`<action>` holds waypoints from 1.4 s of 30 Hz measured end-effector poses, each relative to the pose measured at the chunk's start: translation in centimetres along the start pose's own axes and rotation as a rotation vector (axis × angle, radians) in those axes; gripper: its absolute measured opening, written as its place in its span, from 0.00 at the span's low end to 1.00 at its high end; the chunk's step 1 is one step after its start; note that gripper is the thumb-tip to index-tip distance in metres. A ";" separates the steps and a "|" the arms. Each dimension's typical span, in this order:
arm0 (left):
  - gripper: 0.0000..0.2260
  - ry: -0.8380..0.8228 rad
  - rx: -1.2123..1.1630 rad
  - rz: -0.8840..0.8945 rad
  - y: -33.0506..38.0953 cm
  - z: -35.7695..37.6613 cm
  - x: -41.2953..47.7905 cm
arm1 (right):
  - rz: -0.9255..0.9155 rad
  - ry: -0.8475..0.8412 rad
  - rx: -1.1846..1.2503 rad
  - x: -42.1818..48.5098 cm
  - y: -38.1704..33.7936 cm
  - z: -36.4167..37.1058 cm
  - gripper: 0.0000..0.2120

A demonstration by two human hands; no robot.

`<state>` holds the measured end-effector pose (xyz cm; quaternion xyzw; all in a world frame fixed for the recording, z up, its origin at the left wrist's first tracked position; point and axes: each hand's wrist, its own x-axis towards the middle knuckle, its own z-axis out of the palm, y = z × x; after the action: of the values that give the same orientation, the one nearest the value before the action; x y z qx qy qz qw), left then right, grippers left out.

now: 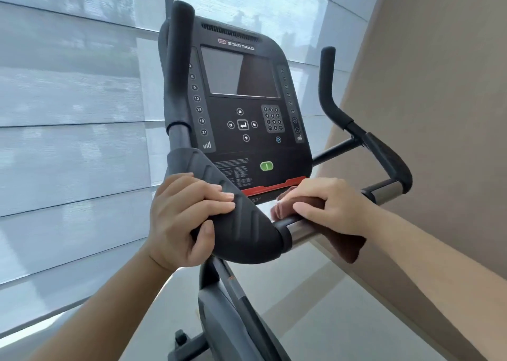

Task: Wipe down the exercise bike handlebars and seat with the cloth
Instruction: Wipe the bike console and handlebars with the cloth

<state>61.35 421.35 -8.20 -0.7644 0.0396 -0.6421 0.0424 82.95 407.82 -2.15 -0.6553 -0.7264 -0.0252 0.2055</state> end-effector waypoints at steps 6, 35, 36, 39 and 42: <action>0.13 -0.039 0.001 -0.022 0.0 -0.3 0.0 | 0.094 -0.115 -0.033 0.8 -0.7 -0.3 0.09; 0.06 -0.017 0.229 -0.178 4.0 0.6 -0.2 | 0.122 1.646 0.038 0.4 -1.5 13.1 0.13; 0.06 -0.017 0.232 -0.174 4.0 0.6 -0.2 | 0.110 1.639 0.049 0.7 -3.1 13.7 0.13; 0.06 -0.020 0.230 -0.179 3.9 0.6 -0.1 | 0.035 1.591 0.009 0.7 -4.9 14.5 0.15; 0.07 -0.025 0.212 -0.183 4.0 0.6 -0.1 | -0.016 1.578 -0.086 0.0 -1.3 13.4 0.15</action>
<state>61.90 417.41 -8.89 -0.7641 -0.0988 -0.6342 0.0647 78.16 411.77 -14.11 -0.4461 -0.3693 -0.5121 0.6343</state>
